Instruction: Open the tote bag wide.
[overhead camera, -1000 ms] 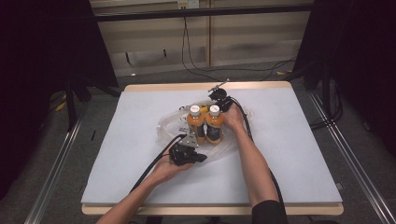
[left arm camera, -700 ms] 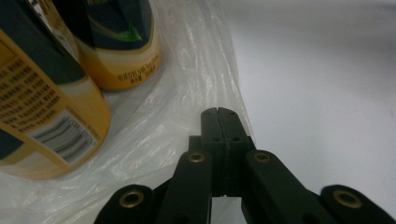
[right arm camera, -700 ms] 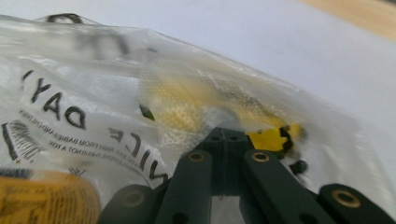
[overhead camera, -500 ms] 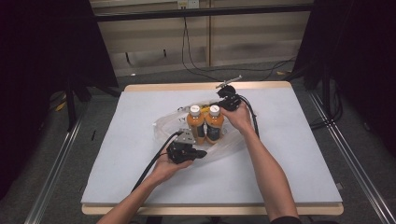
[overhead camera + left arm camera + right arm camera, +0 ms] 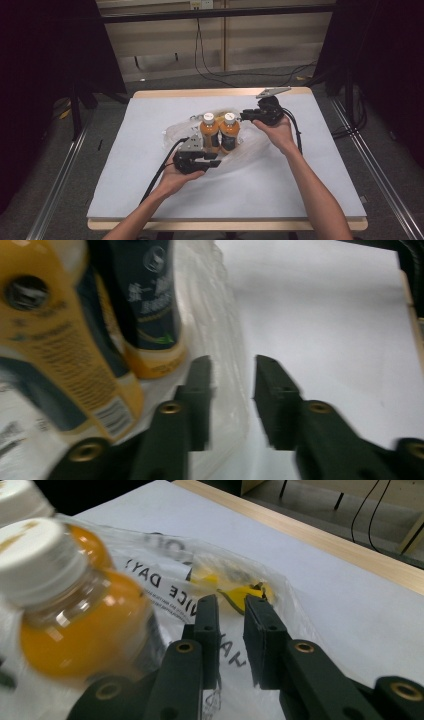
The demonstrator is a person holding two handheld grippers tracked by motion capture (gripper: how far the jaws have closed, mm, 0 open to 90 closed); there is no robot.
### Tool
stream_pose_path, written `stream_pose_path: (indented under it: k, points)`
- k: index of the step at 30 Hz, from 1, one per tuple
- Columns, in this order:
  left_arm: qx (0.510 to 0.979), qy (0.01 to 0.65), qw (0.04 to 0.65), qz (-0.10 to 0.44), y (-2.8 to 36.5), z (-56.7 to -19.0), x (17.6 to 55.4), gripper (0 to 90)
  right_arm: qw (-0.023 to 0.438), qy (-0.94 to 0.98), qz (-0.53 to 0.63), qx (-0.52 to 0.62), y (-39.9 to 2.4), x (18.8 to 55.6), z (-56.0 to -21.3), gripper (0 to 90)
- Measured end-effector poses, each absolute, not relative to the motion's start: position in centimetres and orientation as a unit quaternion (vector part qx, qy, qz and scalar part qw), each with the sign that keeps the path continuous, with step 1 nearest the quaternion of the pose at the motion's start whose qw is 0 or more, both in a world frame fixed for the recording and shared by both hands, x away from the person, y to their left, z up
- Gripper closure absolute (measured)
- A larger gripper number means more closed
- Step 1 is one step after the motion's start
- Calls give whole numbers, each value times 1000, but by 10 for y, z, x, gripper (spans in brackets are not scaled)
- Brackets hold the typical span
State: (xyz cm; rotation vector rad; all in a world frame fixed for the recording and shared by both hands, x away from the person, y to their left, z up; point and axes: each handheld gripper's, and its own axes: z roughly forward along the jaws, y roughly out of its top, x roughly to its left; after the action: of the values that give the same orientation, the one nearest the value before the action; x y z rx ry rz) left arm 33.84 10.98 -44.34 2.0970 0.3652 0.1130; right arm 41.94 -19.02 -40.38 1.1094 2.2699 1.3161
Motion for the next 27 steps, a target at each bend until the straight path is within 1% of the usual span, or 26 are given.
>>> stream_pose_path:
  k: [2,5,8,10,12,13,16,18,20,23,27]
  points:
    - [860,154,483,57,112,-442,334,589,150,786,464,380,-198,410,-403,640]
    - [853,164,491,68,119,-438,329,447,157,782,472,377,-212,394,-401,496]
    - [841,170,507,84,126,-430,325,351,164,773,482,380,-224,379,-401,337]
    - [834,176,514,92,132,-425,324,304,175,765,489,382,-230,368,-401,279]
    - [829,179,520,99,137,-423,324,261,177,759,496,383,-235,358,-400,186]
    - [829,185,518,101,139,-422,324,226,182,755,497,387,-238,352,-399,150]
    - [829,199,513,103,150,-421,323,165,183,749,502,392,-247,337,-397,101]
    - [824,207,516,107,162,-418,321,156,181,748,503,393,-252,329,-397,89]
    - [818,219,520,117,174,-415,317,119,185,748,499,395,-258,318,-398,75]
    - [817,228,515,125,188,-413,311,86,195,736,503,409,-267,304,-400,39]
    - [819,234,507,129,207,-413,300,67,190,724,510,423,-279,286,-405,30]
